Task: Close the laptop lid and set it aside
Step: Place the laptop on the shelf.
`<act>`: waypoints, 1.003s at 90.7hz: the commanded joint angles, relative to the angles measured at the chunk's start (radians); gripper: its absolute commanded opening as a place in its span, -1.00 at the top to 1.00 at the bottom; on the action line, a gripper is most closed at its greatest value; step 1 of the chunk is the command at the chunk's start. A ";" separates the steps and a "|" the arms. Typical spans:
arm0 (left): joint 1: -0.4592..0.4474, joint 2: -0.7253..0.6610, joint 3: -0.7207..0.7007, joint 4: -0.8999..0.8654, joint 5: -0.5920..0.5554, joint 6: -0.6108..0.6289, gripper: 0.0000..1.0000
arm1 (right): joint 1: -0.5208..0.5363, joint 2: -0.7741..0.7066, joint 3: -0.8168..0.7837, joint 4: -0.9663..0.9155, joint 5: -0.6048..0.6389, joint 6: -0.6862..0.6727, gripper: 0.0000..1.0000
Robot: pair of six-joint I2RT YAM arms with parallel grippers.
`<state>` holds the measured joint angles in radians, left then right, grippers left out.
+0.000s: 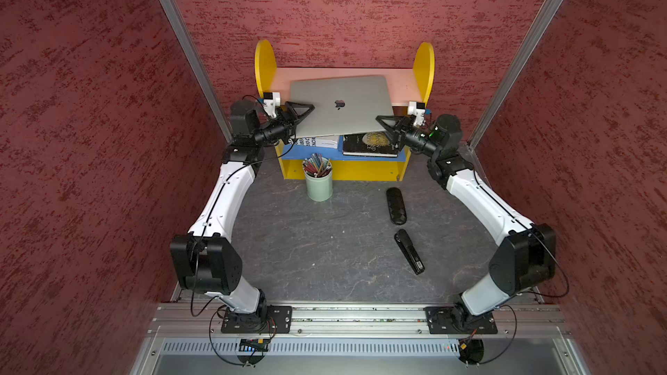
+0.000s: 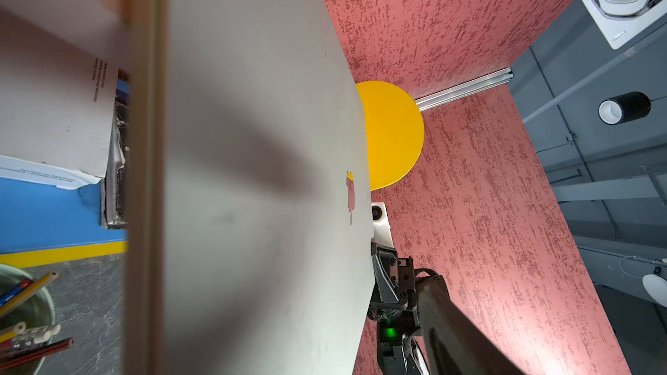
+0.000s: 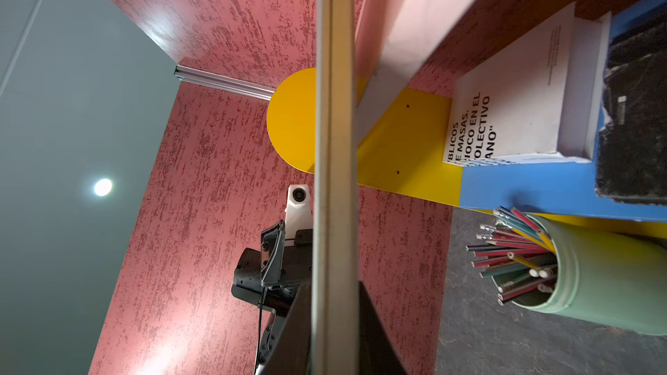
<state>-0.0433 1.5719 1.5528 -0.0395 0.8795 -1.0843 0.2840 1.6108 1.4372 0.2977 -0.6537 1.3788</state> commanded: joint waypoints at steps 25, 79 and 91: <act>0.030 -0.040 0.054 -0.123 0.022 0.089 -0.44 | -0.048 0.021 0.120 0.014 0.106 0.023 1.00; 0.031 -0.079 0.061 -0.162 0.012 0.109 0.38 | -0.058 0.024 0.157 -0.025 0.148 0.010 1.00; 0.030 -0.065 0.094 -0.178 0.008 0.111 0.58 | -0.057 0.031 0.167 -0.028 0.144 0.012 1.00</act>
<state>-0.0105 1.5295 1.5799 -0.2264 0.8783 -0.9932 0.2447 1.6375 1.5383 0.1944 -0.5674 1.4208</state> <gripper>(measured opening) 0.256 0.204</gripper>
